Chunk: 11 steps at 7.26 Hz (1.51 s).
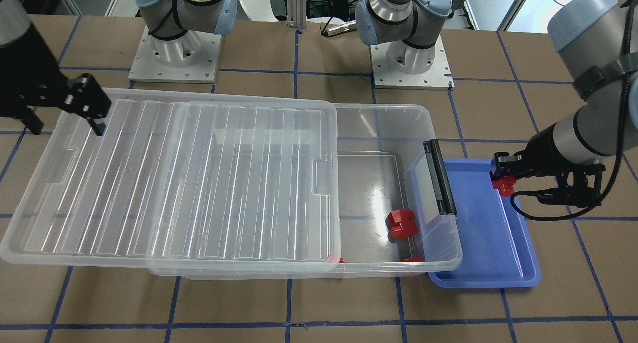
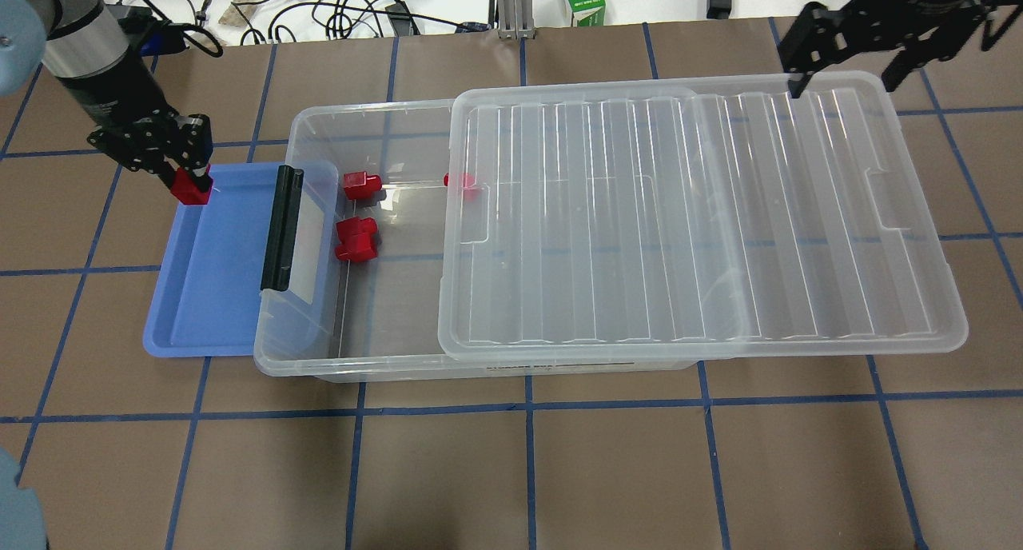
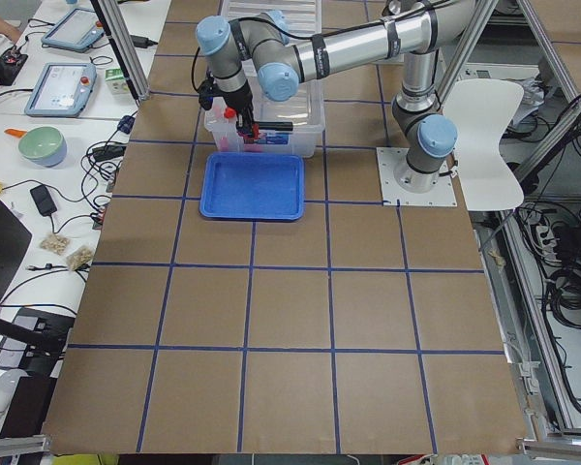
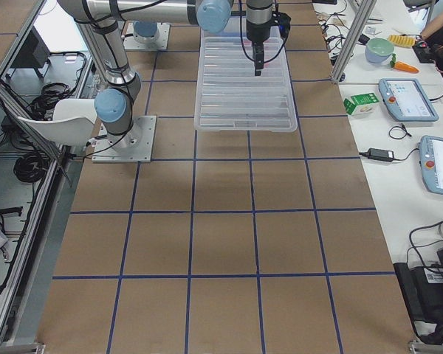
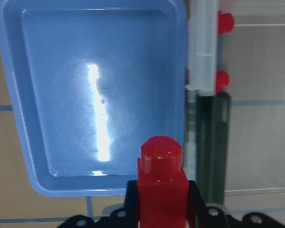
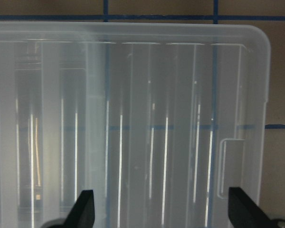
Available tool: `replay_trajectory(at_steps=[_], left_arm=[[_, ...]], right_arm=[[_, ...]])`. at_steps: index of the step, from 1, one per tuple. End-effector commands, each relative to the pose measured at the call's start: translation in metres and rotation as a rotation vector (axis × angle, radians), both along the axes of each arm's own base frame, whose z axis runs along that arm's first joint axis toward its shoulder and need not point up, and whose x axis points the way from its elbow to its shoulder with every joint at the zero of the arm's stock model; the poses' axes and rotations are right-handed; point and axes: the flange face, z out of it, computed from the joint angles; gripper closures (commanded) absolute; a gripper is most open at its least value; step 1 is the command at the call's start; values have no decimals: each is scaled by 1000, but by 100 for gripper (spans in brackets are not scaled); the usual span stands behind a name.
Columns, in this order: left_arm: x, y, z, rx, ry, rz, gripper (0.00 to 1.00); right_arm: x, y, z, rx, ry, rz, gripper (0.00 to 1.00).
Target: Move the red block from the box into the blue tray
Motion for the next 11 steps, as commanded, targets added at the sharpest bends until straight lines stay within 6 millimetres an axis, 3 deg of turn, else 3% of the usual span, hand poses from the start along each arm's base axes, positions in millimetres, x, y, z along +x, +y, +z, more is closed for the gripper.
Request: replay_trajectory(at_steps=[1,2,3,5,7,9,11], left_arm=[[23,-10,-33,30,18,-43,100],[26,-18,-58,22,15,-41,100],[26,-18,-89,30,18,-33,100],[23,-11,-139,39,23,-36,100],[22,-7,-169,50,29,-36,100],[22,-9,-186,74,40,-40,100],[22,-8,-194,90,41,-36,93]], right_arm=[[-106,5,-2,5,20,61,0],[-155,13,-12,26,13,54,0],[-183,15,-25,44,2,65,0],[-202,-8,-85,89,-22,67,0],[-210,-15,-136,135,-54,60,0],[-202,-8,-151,149,-68,39,0],[-195,-3,-167,163,-75,32,0]])
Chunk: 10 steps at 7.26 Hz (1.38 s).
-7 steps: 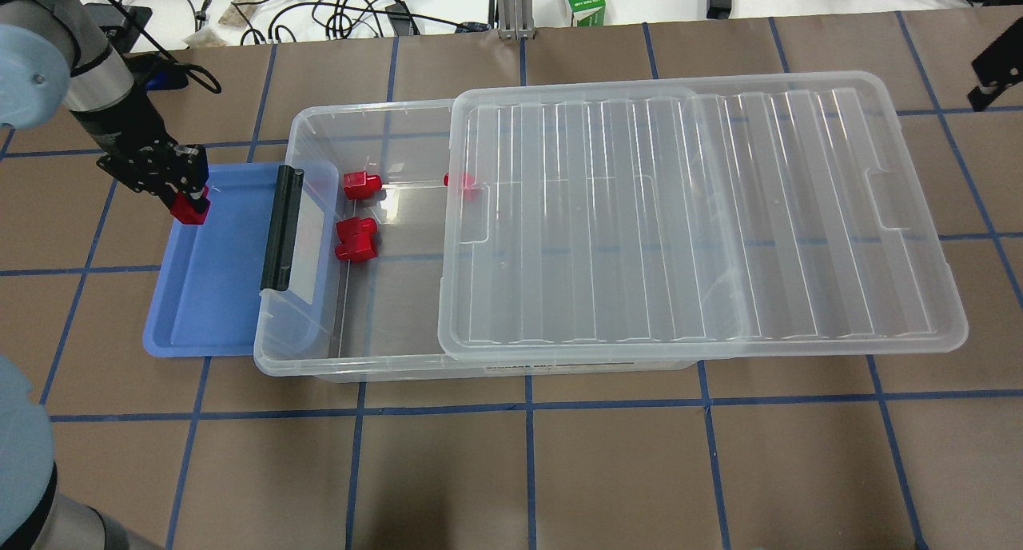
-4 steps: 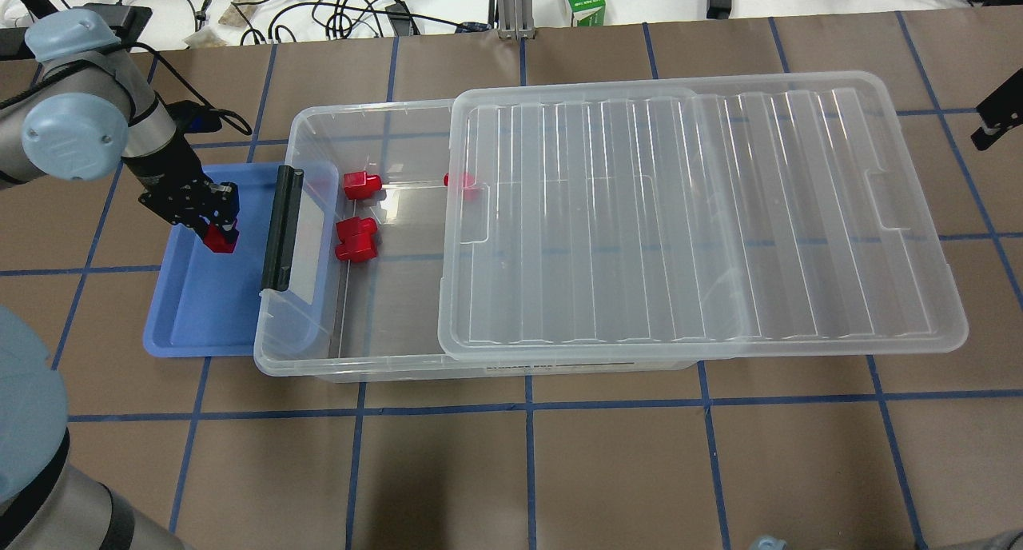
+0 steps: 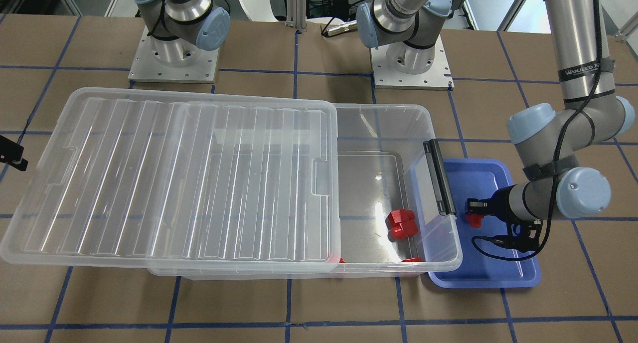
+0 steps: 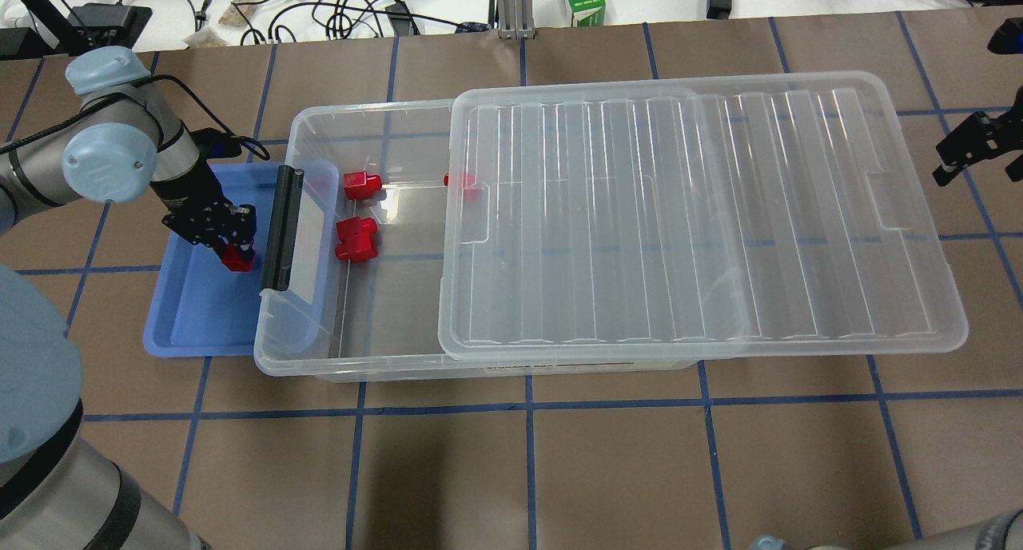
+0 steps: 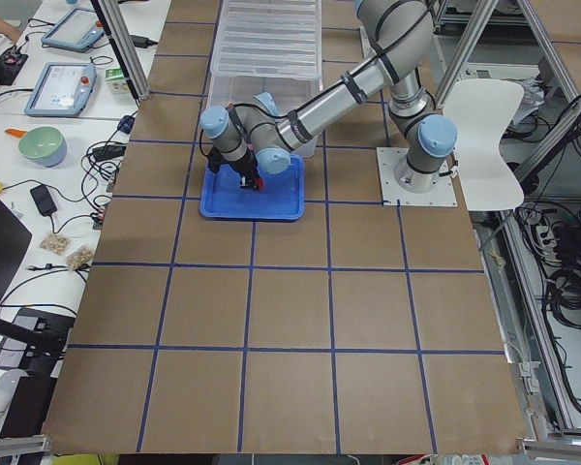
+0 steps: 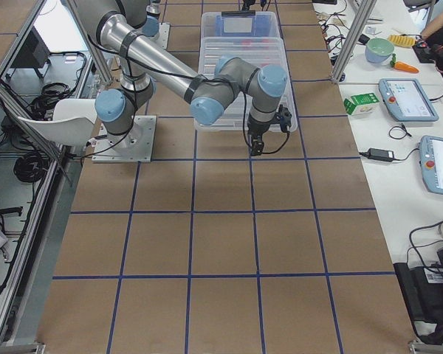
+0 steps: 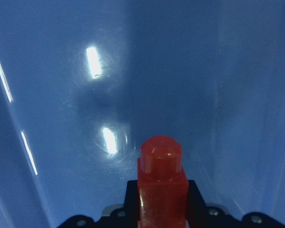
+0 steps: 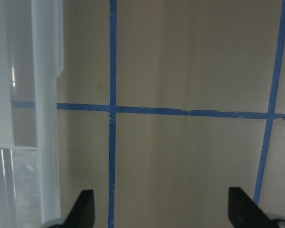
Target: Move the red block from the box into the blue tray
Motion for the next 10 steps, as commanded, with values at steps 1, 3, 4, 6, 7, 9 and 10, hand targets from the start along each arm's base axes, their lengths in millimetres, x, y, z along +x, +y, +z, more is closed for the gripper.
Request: replay_trajectory(at_steps=[1,3,4,6,7,9,10], left_arm=[[0,0,-5,10,1,5,42],[1,0,2,-1,-7,1,0],[2,-4,18,-23,-23,-6,0],[-4,-5,82,-89,-44,-16,0],[-5,-1,128,-103,-50,-18,0],[-20,15,235,-159,-66,-32,0],[-26,28,273,-186,-72,-36,0]], right_arm=[[5,3,-12,0,2,-17,0],[10,2,-12,-1,0,-22,0],[30,-4,-11,-1,3,6,0],[55,-10,-12,1,5,9,0],[68,-13,-12,2,7,8,0],[97,-18,-12,3,12,-6,0],[115,-21,-12,5,17,-37,0]])
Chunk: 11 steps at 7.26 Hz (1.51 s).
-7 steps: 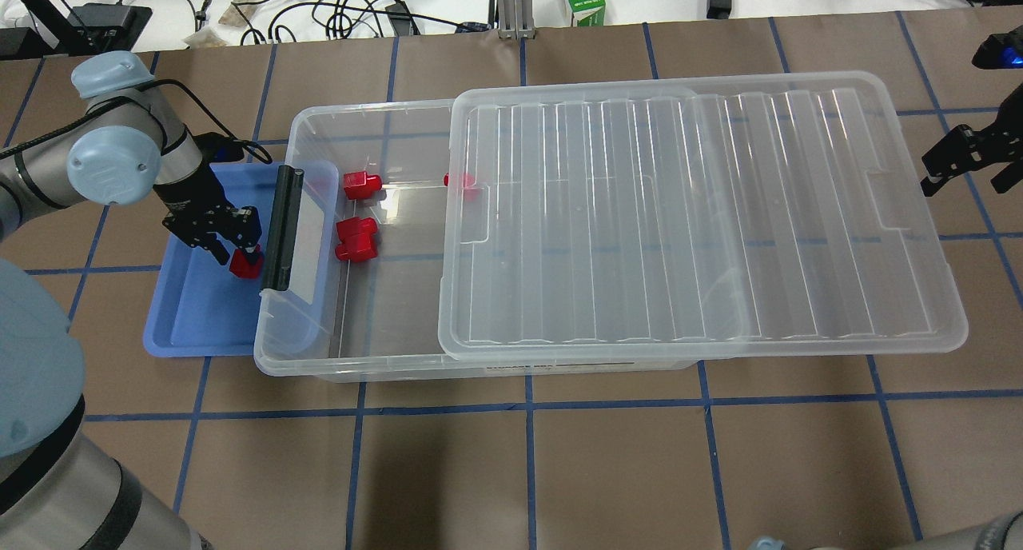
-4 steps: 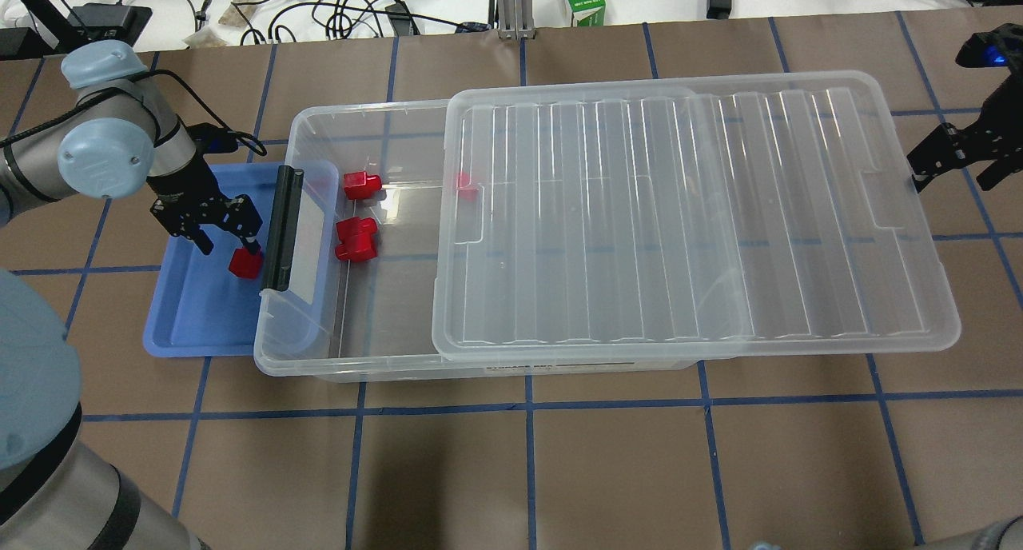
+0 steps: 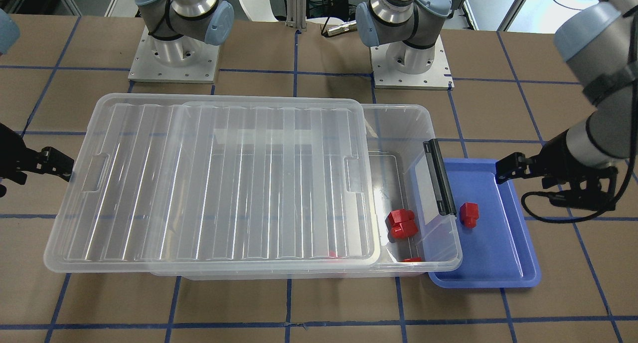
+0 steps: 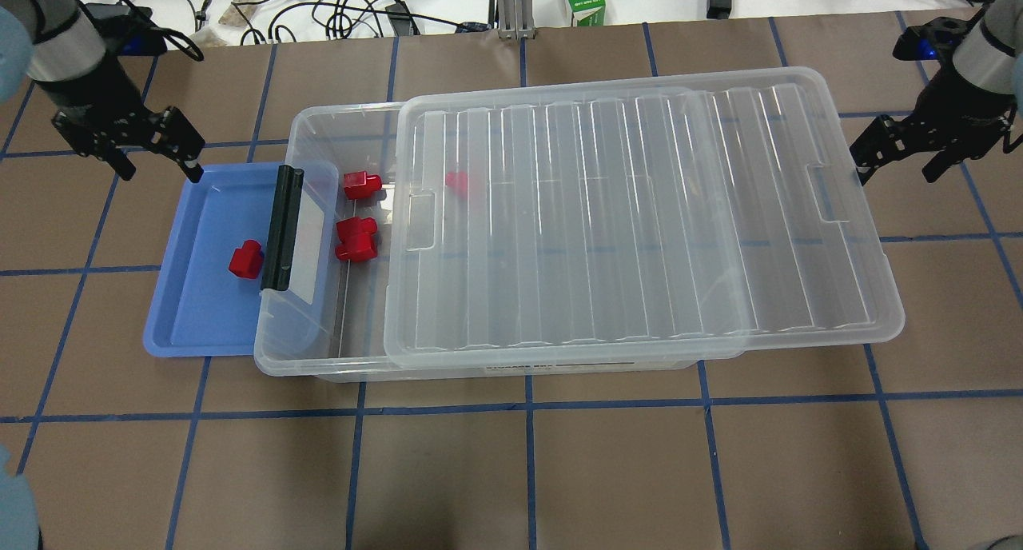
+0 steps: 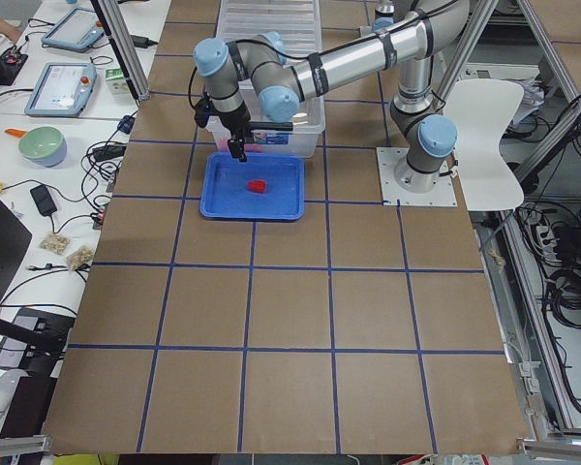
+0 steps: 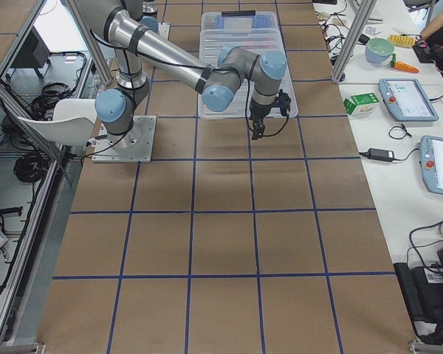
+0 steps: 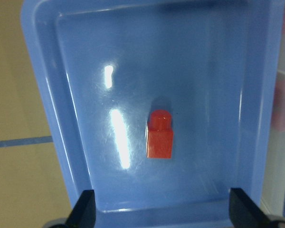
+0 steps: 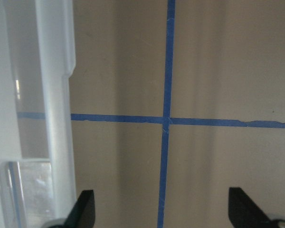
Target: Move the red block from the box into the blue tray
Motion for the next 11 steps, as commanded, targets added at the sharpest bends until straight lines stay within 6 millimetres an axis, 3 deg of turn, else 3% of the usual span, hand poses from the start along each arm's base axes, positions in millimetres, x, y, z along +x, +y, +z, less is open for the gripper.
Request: replay_trajectory(at_steps=[1,2,4,6,7,10,11], left_arm=[[-25,31,83,-64,-19,-22,0],[-58,47,99,-79,-24,-49,0],[-118,67,116,-110,-31,75,0],[-158,89,123,-128,-43,33,0],[-164,90,108,-100,-35,22,0],[-185,106,94,-73,-30,-19,0],[-187,110,92,-68,-26,-22,0]], right_arm=[[41,-5,0,3,8,-26,0],[67,-7,0,4,12,-41,0],[111,-11,3,-31,23,-26,0],[131,-11,-1,-26,29,-48,0],[132,-13,1,-42,29,-45,0],[132,-16,3,-50,32,-27,0],[127,-21,19,-80,45,-30,0]])
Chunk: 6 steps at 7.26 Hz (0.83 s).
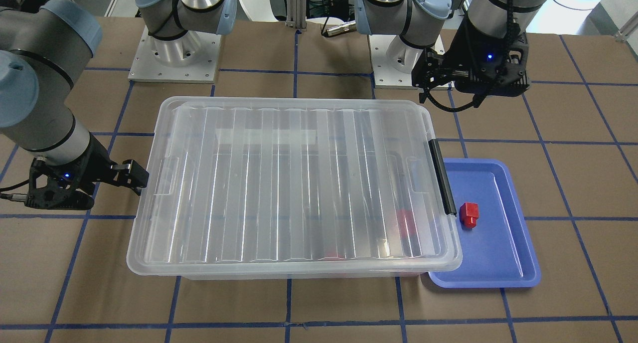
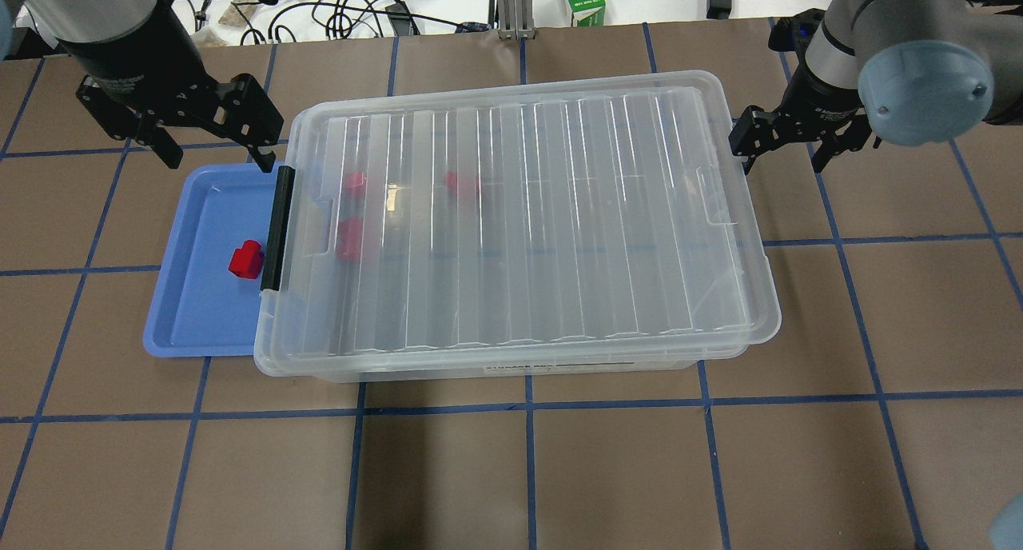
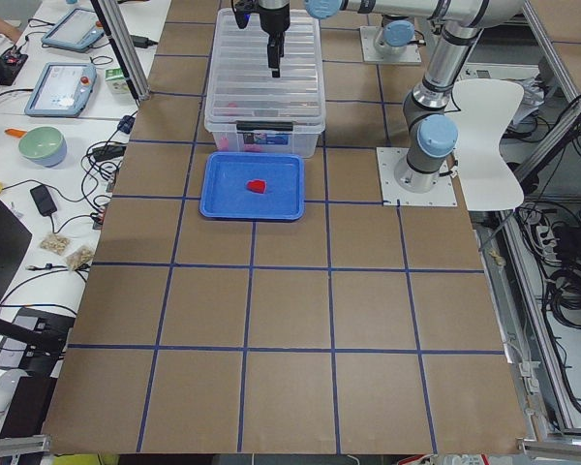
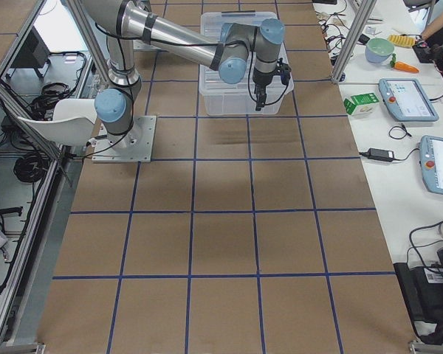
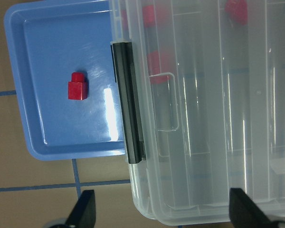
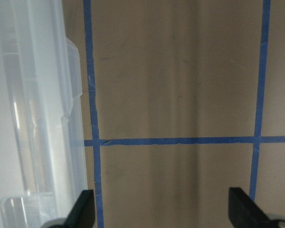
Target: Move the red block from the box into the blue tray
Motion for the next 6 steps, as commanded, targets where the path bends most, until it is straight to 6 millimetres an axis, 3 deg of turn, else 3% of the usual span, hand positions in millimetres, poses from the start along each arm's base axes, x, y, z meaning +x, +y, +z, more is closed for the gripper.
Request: replay_trajectory(at_steps=[1,2,4,5,6], left_arm=[[-5,8,-2,3,3,-10,0],[-5,10,-1,3,3,-10,0],[-5,12,1,-2,1,-12,0],[-5,12,2,-3,-2,-13,0],[-4,12,1,-3,-2,-12,0]], right_arm=[[-5,-9,36,-56,17,2,0],[-1,-4,69,-77,13,7,0],[8,44,135,-79,11,2,0],[18,62,152,-89,11,10,0],[39,67,146,-72,11,33,0]])
